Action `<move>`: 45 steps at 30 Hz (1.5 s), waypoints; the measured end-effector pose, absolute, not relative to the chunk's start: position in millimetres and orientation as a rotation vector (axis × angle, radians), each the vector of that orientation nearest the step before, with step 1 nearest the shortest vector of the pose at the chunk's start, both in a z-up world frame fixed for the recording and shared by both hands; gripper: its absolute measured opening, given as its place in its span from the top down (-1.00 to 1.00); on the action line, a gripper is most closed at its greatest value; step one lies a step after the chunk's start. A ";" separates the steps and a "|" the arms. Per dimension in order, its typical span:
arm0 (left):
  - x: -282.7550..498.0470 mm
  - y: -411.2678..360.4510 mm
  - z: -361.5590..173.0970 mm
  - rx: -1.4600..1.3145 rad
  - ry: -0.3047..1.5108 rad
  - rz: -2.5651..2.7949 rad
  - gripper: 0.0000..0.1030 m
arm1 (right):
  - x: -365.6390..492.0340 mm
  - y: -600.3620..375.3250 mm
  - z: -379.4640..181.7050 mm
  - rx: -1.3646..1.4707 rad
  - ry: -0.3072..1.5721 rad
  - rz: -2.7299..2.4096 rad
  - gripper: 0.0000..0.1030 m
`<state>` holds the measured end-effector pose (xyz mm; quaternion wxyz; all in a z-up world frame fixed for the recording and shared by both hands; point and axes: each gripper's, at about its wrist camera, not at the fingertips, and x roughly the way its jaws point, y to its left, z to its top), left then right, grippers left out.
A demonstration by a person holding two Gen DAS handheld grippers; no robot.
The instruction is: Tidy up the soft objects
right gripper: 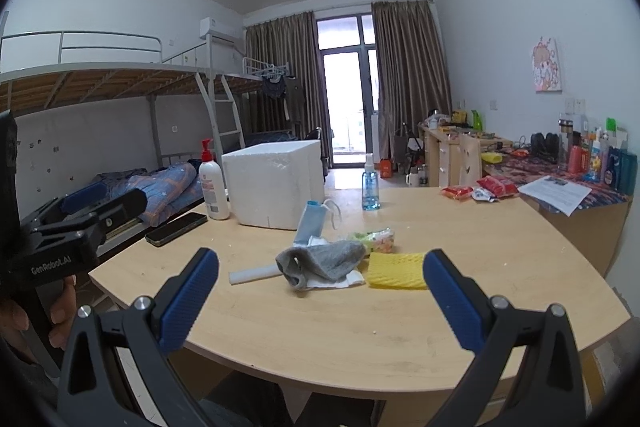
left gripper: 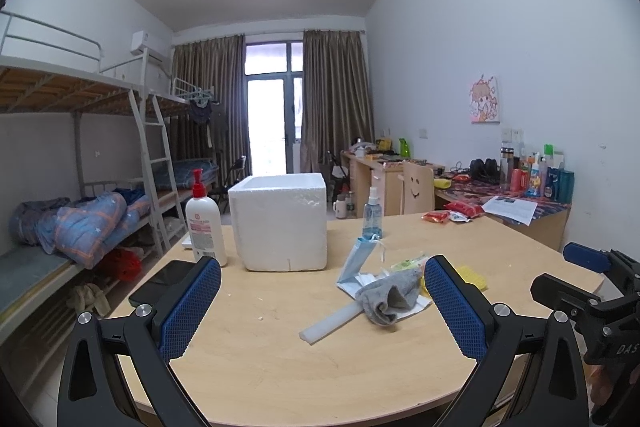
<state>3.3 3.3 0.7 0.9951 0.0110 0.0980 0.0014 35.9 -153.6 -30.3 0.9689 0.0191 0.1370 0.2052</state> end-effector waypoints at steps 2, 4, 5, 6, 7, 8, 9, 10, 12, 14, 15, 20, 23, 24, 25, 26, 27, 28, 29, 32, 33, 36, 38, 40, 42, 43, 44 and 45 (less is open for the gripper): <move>5.2 4.0 1.1 0.025 0.202 -0.005 -0.98 | 39.6 -152.8 -31.4 0.039 0.289 0.415 -1.00; 8.5 5.4 0.9 0.038 0.210 -0.016 -0.98 | 41.8 -152.8 -31.8 0.036 0.296 0.409 -1.00; 10.5 5.3 0.4 0.044 0.218 -0.022 -0.98 | 42.9 -152.6 -32.1 0.033 0.299 0.404 -1.00; 14.8 5.8 -0.9 0.051 0.232 -0.035 -0.98 | 44.5 -152.5 -32.7 0.028 0.304 0.398 -1.00; 18.4 6.3 -2.2 0.053 0.242 -0.041 -0.98 | 46.6 -152.5 -33.6 0.022 0.310 0.388 -1.00; 19.5 7.1 -3.8 0.055 0.246 -0.044 -0.98 | 48.4 -152.7 -34.0 0.019 0.315 0.385 -1.00; 24.0 7.3 -6.1 0.062 0.254 -0.051 -0.98 | 51.4 -153.2 -35.5 0.016 0.324 0.384 -1.00; 26.8 7.6 -7.5 0.066 0.260 -0.055 -0.98 | 54.1 -154.3 -36.9 0.017 0.331 0.382 -1.00; 34.4 8.9 -12.1 0.074 0.278 -0.065 -0.98 | 60.7 -157.8 -40.4 0.031 0.350 0.384 -1.00; 44.7 11.4 -17.9 0.079 0.309 -0.078 -0.98 | 66.8 -159.3 -43.3 0.040 0.370 0.390 -1.00; 48.0 12.8 -19.9 0.080 0.320 -0.081 -0.98 | 68.8 -159.6 -44.2 0.042 0.376 0.392 -1.00; 66.8 11.5 -31.8 0.121 0.370 -0.107 -0.98 | 82.4 -156.4 -50.0 0.034 0.411 0.384 -1.00; 80.3 9.6 -40.5 0.164 0.423 -0.143 -0.98 | 89.6 -153.9 -54.0 0.026 0.427 0.388 -1.00; 85.3 9.7 -43.5 0.175 0.438 -0.154 -0.98 | 92.5 -152.6 -55.8 0.024 0.436 0.393 -1.00; 89.9 10.1 -46.4 0.185 0.452 -0.160 -0.98 | 94.3 -151.0 -56.9 0.022 0.442 0.398 -1.00; 93.8 11.0 -49.0 0.191 0.463 -0.163 -0.98 | 95.8 -150.1 -57.3 0.020 0.446 0.401 -1.00; 100.5 13.7 -52.2 0.195 0.484 -0.175 -0.98 | 97.8 -148.3 -58.2 0.017 0.452 0.404 -1.00; 104.5 15.5 -54.6 0.195 0.501 -0.185 -0.98 | 100.1 -146.3 -59.4 0.015 0.459 0.408 -1.00; 109.5 17.1 -57.6 0.196 0.520 -0.194 -0.98 | 102.3 -144.5 -60.4 0.011 0.466 0.412 -1.00; 123.9 20.2 -66.7 0.209 0.567 -0.208 -0.91 | 110.1 -138.5 -64.6 -0.010 0.484 0.413 -1.00; 129.9 20.6 -70.4 0.214 0.588 -0.221 -0.90 | 112.9 -137.5 -65.7 -0.010 0.491 0.416 -1.00; 140.7 19.7 -77.9 0.224 0.628 -0.263 -0.86 | 120.5 -134.1 -69.2 -0.007 0.508 0.425 -1.00; 145.4 18.9 -81.6 0.234 0.649 -0.280 -0.86 | 126.2 -130.9 -72.0 -0.007 0.524 0.435 -1.00; 153.6 20.0 -85.7 0.239 0.674 -0.304 -0.85 | 132.1 -126.9 -74.4 -0.010 0.538 0.441 -1.00; 160.1 22.5 -89.2 0.232 0.708 -0.324 -0.76 | 137.5 -124.4 -75.9 -0.007 0.549 0.452 -1.00; 162.8 23.4 -90.9 0.228 0.723 -0.335 -0.74 | 140.6 -123.4 -76.6 -0.004 0.555 0.458 -1.00; 165.7 24.4 -92.8 0.225 0.737 -0.345 -0.71 | 142.7 -122.5 -77.3 -0.002 0.559 0.462 -1.00; 167.5 24.9 -94.0 0.226 0.746 -0.349 -0.68 | 146.1 -121.5 -78.4 0.000 0.566 0.466 -1.00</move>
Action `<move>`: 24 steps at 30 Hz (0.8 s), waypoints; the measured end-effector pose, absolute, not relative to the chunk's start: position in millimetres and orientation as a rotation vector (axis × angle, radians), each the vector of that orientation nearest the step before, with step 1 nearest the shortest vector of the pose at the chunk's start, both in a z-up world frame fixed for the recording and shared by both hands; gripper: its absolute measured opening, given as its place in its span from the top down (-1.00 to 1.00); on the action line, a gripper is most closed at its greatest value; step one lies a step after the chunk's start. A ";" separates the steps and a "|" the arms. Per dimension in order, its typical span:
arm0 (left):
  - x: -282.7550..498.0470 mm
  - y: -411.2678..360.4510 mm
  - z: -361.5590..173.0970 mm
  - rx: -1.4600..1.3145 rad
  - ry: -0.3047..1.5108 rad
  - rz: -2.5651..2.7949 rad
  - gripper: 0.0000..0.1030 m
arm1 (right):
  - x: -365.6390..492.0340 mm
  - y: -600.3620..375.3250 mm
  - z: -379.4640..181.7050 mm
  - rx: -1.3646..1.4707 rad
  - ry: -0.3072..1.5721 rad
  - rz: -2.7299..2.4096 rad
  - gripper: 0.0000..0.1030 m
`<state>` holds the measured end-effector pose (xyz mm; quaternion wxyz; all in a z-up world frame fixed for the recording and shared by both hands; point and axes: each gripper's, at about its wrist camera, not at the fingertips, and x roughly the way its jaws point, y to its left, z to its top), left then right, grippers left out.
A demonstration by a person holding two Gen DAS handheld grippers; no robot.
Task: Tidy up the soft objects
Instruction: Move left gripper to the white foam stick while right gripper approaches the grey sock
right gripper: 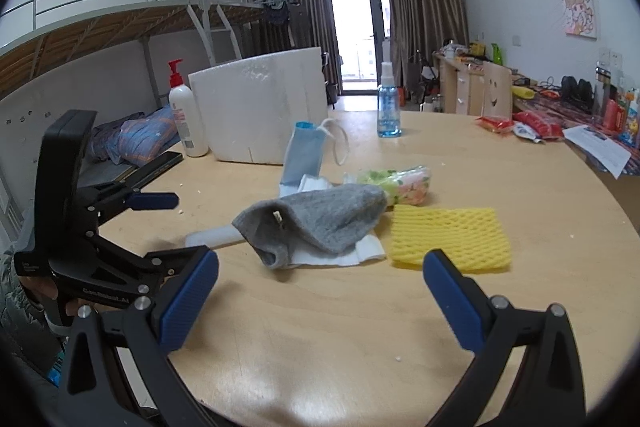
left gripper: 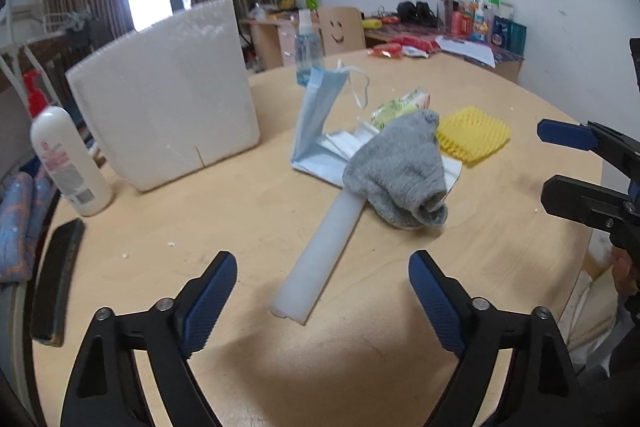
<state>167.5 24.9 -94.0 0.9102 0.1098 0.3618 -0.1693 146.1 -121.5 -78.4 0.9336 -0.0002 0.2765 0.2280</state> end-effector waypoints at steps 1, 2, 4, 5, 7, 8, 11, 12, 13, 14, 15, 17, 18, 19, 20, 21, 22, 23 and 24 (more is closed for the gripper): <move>169.8 25.6 -95.6 0.230 0.757 -0.354 -0.66 | 148.4 -120.8 -79.8 0.001 0.571 0.465 -1.00; 171.1 25.8 -96.7 0.233 0.765 -0.360 -0.59 | 150.5 -119.3 -80.5 0.002 0.576 0.464 -1.00; 176.7 25.5 -100.3 0.240 0.788 -0.371 -0.51 | 154.3 -117.4 -82.8 0.000 0.585 0.468 -1.00; 178.8 26.4 -101.8 0.239 0.797 -0.376 -0.47 | 155.7 -115.7 -83.5 0.001 0.588 0.468 -1.00; 182.0 28.4 -105.5 0.236 0.821 -0.396 -0.36 | 159.6 -114.1 -84.6 0.005 0.600 0.474 -1.00; 183.7 29.4 -107.1 0.233 0.833 -0.402 -0.26 | 160.6 -113.1 -84.8 0.004 0.604 0.475 -1.00; 186.6 32.6 -110.7 0.224 0.858 -0.411 -0.16 | 164.7 -111.0 -85.3 0.002 0.610 0.479 -1.00; 186.4 33.6 -111.3 0.226 0.863 -0.408 -0.09 | 166.1 -110.4 -85.3 0.003 0.612 0.482 -1.00; 186.3 34.3 -110.8 0.227 0.862 -0.410 -0.05 | 167.2 -109.4 -84.9 0.003 0.614 0.486 -1.00; 186.1 34.7 -110.5 0.227 0.863 -0.417 0.00 | 168.3 -108.5 -85.0 0.001 0.613 0.487 -1.00; 185.9 34.8 -109.8 0.227 0.864 -0.423 0.07 | 169.4 -107.6 -84.6 0.000 0.614 0.489 -1.00; 186.3 35.1 -109.6 0.230 0.861 -0.425 0.12 | 171.9 -105.7 -85.0 0.000 0.618 0.491 -1.00; 186.0 35.4 -109.5 0.235 0.859 -0.429 0.19 | 173.1 -104.9 -85.5 0.000 0.621 0.491 -1.00; 186.1 36.3 -109.2 0.237 0.857 -0.426 0.24 | 174.5 -103.6 -85.9 -0.002 0.625 0.491 -1.00; 186.9 36.6 -109.0 0.239 0.857 -0.421 0.38 | 176.6 -102.7 -86.3 -0.003 0.627 0.491 -1.00; 188.3 37.2 -109.1 0.243 0.857 -0.415 0.46 | 177.6 -101.6 -86.8 -0.004 0.630 0.490 -1.00; 189.2 39.1 -109.2 0.237 0.861 -0.422 0.47 | 179.2 -100.7 -87.2 -0.003 0.633 0.489 -1.00; 189.1 40.3 -109.3 0.233 0.860 -0.427 0.51 | 180.5 -99.2 -87.7 -0.003 0.635 0.488 -1.00; 188.6 40.2 -109.4 0.238 0.854 -0.427 0.53 | 181.7 -97.9 -87.6 -0.003 0.638 0.486 -1.00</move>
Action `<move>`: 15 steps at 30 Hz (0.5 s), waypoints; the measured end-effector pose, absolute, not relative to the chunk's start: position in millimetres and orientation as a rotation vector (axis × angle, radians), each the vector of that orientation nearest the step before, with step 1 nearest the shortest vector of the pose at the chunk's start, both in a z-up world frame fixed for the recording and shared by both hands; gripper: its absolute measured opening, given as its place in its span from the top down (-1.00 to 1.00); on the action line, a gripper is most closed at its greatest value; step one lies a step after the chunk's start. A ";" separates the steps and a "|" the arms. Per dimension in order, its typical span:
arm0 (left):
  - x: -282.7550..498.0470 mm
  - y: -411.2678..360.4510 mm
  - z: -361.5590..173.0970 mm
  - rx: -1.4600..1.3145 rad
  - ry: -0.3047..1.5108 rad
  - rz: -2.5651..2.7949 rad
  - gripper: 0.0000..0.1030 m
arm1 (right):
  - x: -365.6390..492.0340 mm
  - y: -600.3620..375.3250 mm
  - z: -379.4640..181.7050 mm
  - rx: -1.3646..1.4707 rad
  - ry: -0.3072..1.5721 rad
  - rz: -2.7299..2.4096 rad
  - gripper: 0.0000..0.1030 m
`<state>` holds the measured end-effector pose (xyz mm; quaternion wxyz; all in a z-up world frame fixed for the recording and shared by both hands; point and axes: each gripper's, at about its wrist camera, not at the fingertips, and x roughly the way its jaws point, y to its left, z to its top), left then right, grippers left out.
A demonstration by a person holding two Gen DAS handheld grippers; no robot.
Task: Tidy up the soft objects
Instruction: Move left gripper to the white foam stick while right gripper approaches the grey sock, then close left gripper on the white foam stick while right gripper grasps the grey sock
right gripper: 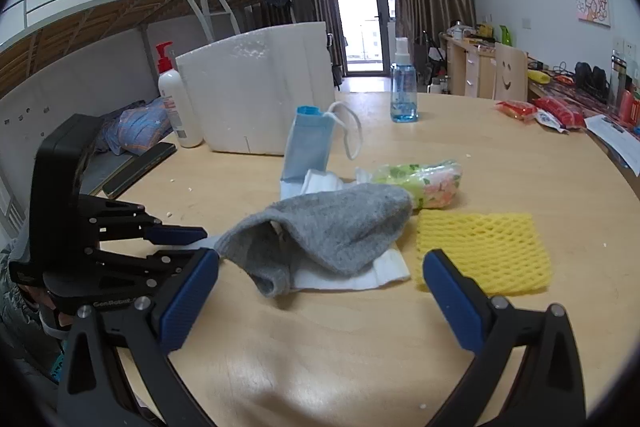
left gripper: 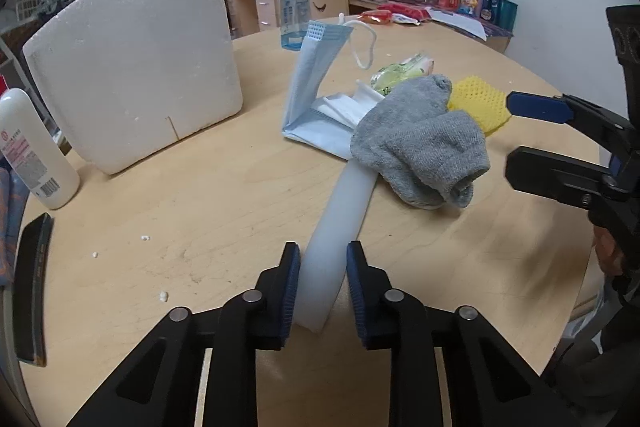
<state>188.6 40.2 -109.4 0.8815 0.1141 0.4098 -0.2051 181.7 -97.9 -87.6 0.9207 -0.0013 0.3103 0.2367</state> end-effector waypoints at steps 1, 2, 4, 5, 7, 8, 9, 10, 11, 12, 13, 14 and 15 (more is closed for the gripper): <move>186.8 40.0 -109.7 0.247 0.844 -0.427 0.53 | 182.9 -96.1 -87.7 -0.005 0.640 0.485 -1.00; 184.3 39.0 -109.8 0.259 0.832 -0.425 0.53 | 184.2 -94.6 -87.9 -0.008 0.642 0.487 -1.00; 181.8 37.9 -110.4 0.278 0.814 -0.420 0.53 | 185.9 -88.2 -88.5 -0.020 0.649 0.494 -1.00; 181.9 38.4 -110.6 0.276 0.813 -0.420 0.53 | 186.6 -86.2 -88.6 -0.025 0.650 0.496 -1.00; 183.5 40.4 -110.2 0.259 0.814 -0.425 0.53 | 189.0 -81.1 -88.0 -0.028 0.655 0.505 -1.00; 183.8 42.6 -109.7 0.246 0.815 -0.429 0.54 | 190.6 -79.2 -88.0 -0.024 0.661 0.516 -1.00; 184.6 42.8 -109.7 0.240 0.816 -0.428 0.54 | 191.9 -77.7 -87.7 -0.020 0.666 0.527 -1.00; 184.9 43.7 -109.9 0.234 0.818 -0.430 0.54 | 193.5 -75.6 -87.4 -0.019 0.664 0.531 -0.99; 184.8 44.8 -110.0 0.228 0.820 -0.434 0.54 | 194.4 -73.4 -87.4 -0.024 0.664 0.530 -0.96; 183.8 45.4 -110.2 0.227 0.818 -0.434 0.54 | 195.2 -70.7 -87.6 -0.031 0.665 0.532 -0.92; 183.2 45.7 -110.2 0.228 0.817 -0.436 0.54 | 196.5 -68.4 -87.9 -0.037 0.668 0.536 -0.81; 182.1 47.0 -110.6 0.228 0.816 -0.438 0.54 | 197.2 -65.9 -88.4 -0.045 0.674 0.540 -0.69; 181.8 48.0 -110.7 0.226 0.815 -0.438 0.54 | 198.8 -63.7 -89.6 -0.053 0.680 0.541 -0.65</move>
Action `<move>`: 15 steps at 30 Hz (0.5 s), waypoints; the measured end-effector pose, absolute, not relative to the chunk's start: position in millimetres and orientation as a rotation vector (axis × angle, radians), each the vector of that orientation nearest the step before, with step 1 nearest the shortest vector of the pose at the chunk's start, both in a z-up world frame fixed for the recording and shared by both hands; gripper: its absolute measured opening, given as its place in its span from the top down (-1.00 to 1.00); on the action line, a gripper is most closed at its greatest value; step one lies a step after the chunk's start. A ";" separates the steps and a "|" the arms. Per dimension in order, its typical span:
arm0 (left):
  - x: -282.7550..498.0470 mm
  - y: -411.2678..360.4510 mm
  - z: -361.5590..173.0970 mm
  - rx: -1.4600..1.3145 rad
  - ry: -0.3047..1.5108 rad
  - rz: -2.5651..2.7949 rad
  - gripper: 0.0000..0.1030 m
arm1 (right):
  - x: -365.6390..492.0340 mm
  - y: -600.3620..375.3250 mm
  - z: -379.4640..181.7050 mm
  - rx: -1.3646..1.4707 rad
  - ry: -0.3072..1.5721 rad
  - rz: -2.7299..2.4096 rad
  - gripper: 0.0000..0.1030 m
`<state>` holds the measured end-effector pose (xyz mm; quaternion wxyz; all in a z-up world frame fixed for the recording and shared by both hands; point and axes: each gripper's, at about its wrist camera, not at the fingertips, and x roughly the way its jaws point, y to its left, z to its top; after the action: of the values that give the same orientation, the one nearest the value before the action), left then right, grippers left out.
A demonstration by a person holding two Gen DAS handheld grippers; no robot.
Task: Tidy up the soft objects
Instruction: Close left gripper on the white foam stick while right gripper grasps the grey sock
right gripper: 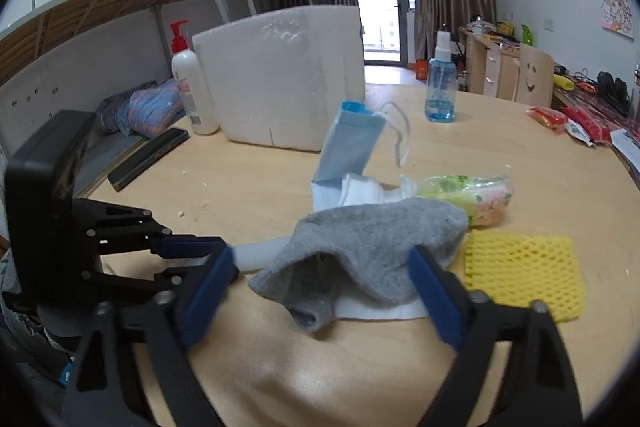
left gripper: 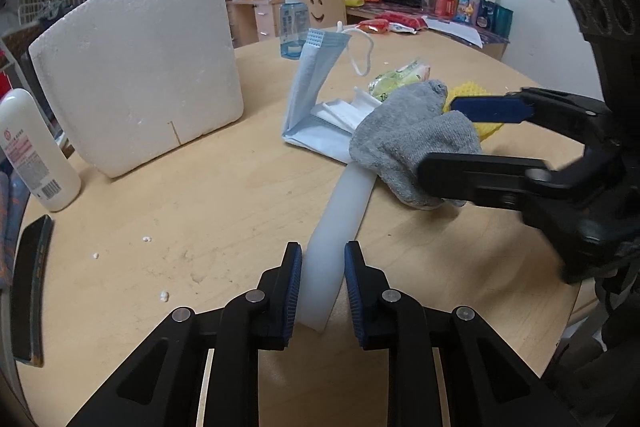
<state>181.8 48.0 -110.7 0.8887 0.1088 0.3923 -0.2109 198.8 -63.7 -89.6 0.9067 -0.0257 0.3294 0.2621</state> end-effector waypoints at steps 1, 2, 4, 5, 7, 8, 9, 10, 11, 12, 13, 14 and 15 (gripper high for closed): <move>182.0 48.7 -110.7 0.224 0.815 -0.440 0.54 | 201.3 -61.3 -91.7 -0.063 0.692 0.539 -0.58; 182.1 50.2 -110.9 0.218 0.816 -0.443 0.54 | 202.7 -59.6 -93.0 -0.070 0.697 0.539 -0.55; 182.1 50.8 -110.6 0.213 0.817 -0.445 0.54 | 204.9 -56.1 -96.8 -0.085 0.709 0.534 -0.41; 181.8 51.0 -110.5 0.215 0.816 -0.446 0.54 | 205.1 -54.9 -97.6 -0.089 0.712 0.534 -0.24; 181.3 51.3 -110.4 0.222 0.813 -0.446 0.54 | 206.6 -53.0 -100.4 -0.100 0.725 0.527 -0.02; 181.4 51.9 -110.4 0.221 0.813 -0.447 0.54 | 207.2 -52.0 -101.9 -0.111 0.732 0.520 0.14; 180.8 51.4 -110.4 0.221 0.812 -0.447 0.54 | 207.7 -50.0 -104.0 -0.131 0.737 0.511 0.21; 180.4 51.6 -110.1 0.220 0.811 -0.448 0.55 | 207.6 -49.9 -104.9 -0.136 0.738 0.509 0.36; 179.8 51.4 -109.5 0.220 0.808 -0.448 0.59 | 207.7 -50.8 -106.1 -0.132 0.745 0.512 0.56; 178.4 52.1 -107.7 0.216 0.801 -0.449 0.66 | 207.4 -52.6 -106.3 -0.121 0.747 0.515 0.62; 177.5 52.8 -105.9 0.212 0.797 -0.454 0.68 | 207.0 -54.4 -105.3 -0.113 0.745 0.517 0.66; 176.4 52.9 -103.6 0.209 0.791 -0.456 0.68 | 205.5 -57.7 -103.3 -0.104 0.737 0.521 0.69; 174.4 53.5 -100.0 0.209 0.776 -0.455 0.70 | 204.0 -59.6 -101.0 -0.097 0.730 0.522 0.70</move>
<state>174.4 53.5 -100.0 0.8953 0.1006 0.3744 -0.2193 204.0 -59.6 -101.0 0.8998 -0.0469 0.3528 0.2523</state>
